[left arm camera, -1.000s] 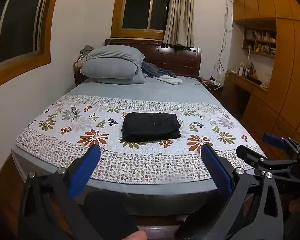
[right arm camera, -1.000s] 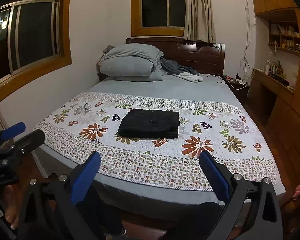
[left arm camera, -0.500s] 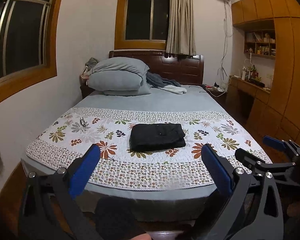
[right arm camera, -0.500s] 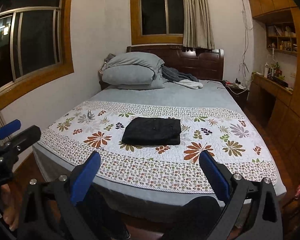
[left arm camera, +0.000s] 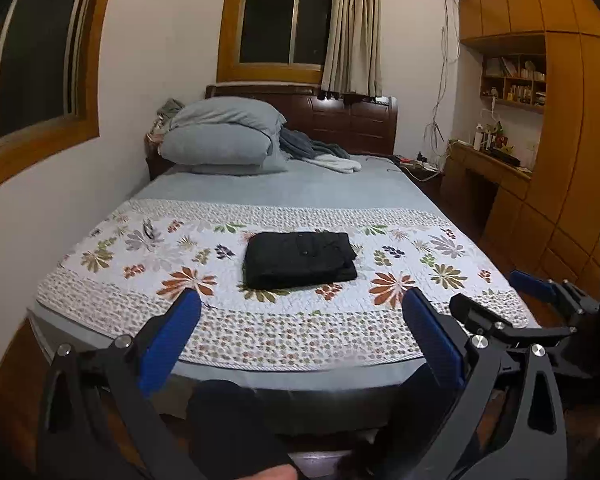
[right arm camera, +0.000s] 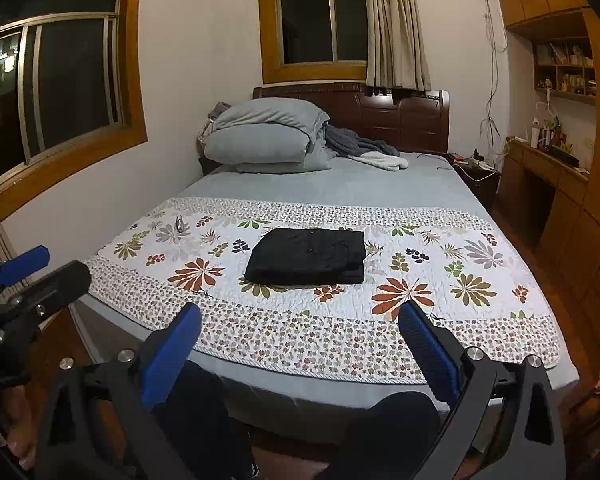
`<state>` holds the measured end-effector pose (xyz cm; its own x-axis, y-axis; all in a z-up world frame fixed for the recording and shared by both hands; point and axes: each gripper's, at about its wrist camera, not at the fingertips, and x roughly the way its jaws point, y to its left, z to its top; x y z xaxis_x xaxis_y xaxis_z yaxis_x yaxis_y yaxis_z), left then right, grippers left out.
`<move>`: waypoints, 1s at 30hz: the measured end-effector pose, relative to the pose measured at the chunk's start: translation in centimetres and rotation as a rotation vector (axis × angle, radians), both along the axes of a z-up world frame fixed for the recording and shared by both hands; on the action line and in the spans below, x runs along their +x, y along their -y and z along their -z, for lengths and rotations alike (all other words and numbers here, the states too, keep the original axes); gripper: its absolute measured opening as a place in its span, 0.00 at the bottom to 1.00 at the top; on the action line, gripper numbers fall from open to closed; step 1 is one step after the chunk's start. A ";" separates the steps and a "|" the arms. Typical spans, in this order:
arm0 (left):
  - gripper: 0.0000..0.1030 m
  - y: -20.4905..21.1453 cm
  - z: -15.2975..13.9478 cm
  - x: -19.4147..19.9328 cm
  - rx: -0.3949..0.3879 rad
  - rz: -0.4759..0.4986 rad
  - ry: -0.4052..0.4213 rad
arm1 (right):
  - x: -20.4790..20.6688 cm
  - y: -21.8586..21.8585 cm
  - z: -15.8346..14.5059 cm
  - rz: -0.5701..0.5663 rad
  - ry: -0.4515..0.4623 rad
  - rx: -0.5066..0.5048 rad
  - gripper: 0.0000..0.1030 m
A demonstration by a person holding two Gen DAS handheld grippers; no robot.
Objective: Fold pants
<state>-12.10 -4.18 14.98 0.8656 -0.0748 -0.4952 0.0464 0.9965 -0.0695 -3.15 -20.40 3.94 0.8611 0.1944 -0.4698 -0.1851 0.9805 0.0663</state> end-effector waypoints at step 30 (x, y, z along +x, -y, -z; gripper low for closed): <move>0.97 0.6 2.1 3.7 0.077 -0.064 0.017 | 4.4 0.2 2.9 0.014 -0.059 0.020 0.97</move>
